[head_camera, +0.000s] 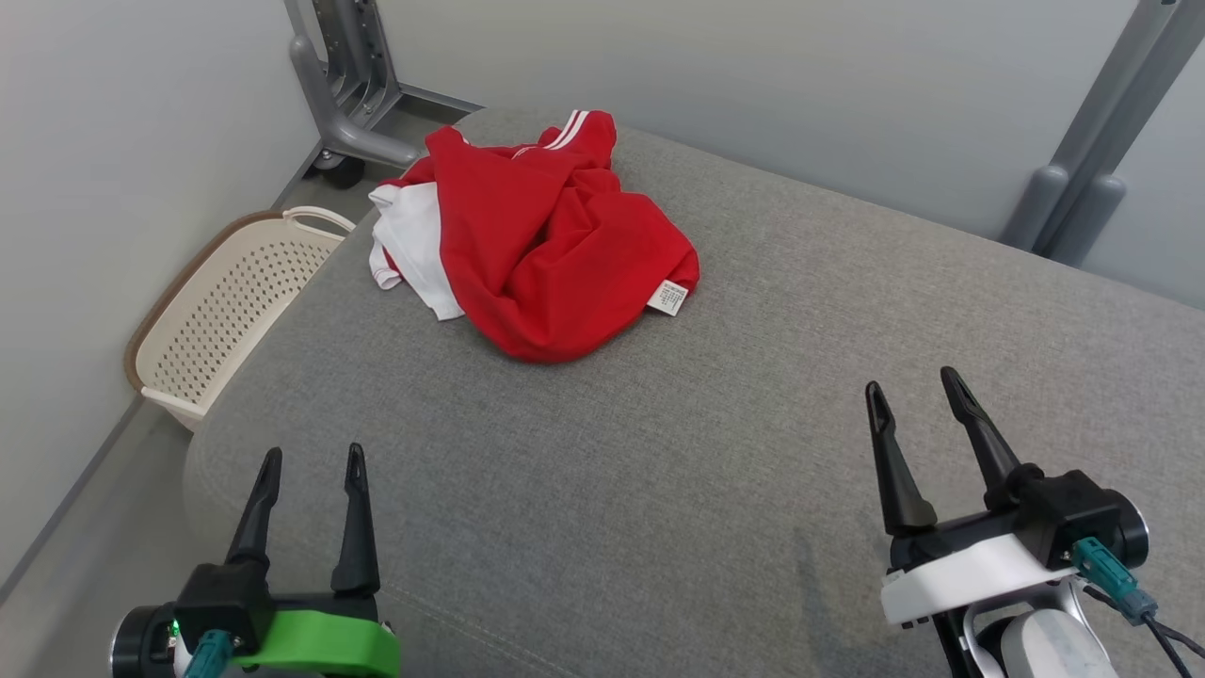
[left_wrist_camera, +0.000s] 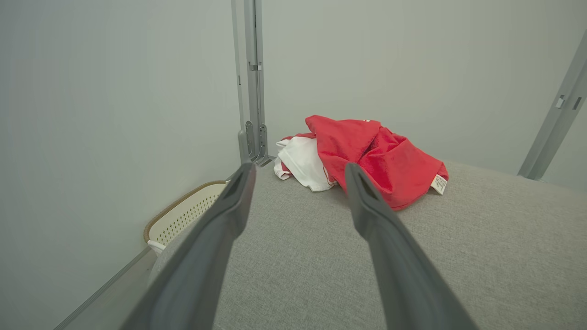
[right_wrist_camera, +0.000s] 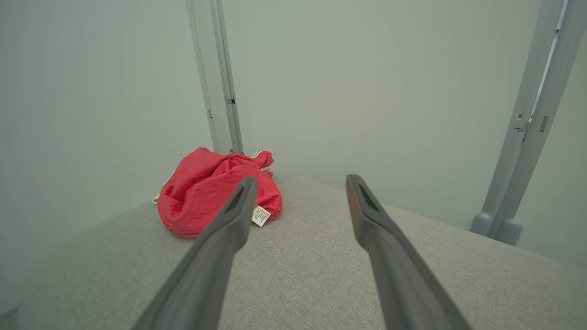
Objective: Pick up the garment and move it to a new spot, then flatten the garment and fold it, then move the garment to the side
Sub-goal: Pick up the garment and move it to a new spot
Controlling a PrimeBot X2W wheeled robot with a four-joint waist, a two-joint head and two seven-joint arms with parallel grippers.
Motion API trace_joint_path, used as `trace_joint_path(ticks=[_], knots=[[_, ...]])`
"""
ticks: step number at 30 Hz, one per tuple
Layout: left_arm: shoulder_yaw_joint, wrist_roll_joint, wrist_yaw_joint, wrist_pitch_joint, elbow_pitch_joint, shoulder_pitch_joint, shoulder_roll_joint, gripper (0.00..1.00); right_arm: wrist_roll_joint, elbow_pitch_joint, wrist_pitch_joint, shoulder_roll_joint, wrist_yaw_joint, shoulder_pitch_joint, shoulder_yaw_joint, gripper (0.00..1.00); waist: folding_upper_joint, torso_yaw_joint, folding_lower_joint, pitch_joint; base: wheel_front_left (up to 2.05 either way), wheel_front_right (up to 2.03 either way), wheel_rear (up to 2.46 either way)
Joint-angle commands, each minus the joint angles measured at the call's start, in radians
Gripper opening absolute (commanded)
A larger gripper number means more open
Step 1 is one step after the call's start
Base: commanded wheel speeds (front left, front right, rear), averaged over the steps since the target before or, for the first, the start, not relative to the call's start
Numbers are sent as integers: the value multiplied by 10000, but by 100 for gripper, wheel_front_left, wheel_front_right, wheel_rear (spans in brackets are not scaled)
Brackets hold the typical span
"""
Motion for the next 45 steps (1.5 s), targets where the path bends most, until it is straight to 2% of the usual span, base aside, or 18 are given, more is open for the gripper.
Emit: trace_joint_path(ticks=[1, 7, 14, 19, 21, 26, 31, 36, 45], knots=[[95, -42, 28, -29, -35, -138, 135, 100, -96, 69, -35, -45, 1, -163, 55, 100, 57, -173, 0, 115, 0, 0, 0], [364, -27, 40, 112, -259, -878, 531, 100, -195, -46, -34, -46, 1, -377, 90, 100, 57, -538, 0, 397, 0, 0, 0], [689, -53, -244, 728, -411, -2681, 1409, 100, -462, -222, -34, -44, 1, -669, 59, 100, 57, -1223, 0, 965, 0, 0, 0], [1018, -153, -330, 1131, -136, -4154, 2020, 100, -767, -386, -34, -46, 1, -1077, 105, 100, 57, -1944, 0, 1670, 0, 0, 0], [1153, -241, -477, 1400, 212, -4918, 2413, 100, -884, -489, -35, -43, 1, -1457, 205, 100, 57, -2456, 0, 2170, 0, 0, 0], [1056, -335, -760, 1817, 1036, -5857, 3019, 100, -990, -710, -35, -44, 1, -2028, 401, 100, 57, -3181, 0, 3006, 0, 0, 0], [649, -578, -1011, 2166, 2128, -6498, 3316, 100, -1168, -801, -34, -43, 1, -2443, 510, 100, 57, -3675, 0, 3715, 0, 0, 0], [-157, -1046, -1154, 2703, 3226, -6998, 3514, 100, -1330, -845, -34, -41, 1, -2624, 453, 100, 57, -3885, 0, 4129, 0, 0, 0], [-1658, -2167, -1170, 3410, 4617, -7662, 4235, 100, -1475, -916, -34, -40, 1, -2752, 536, 100, 57, -4079, 0, 4513, 0, 0, 0]])
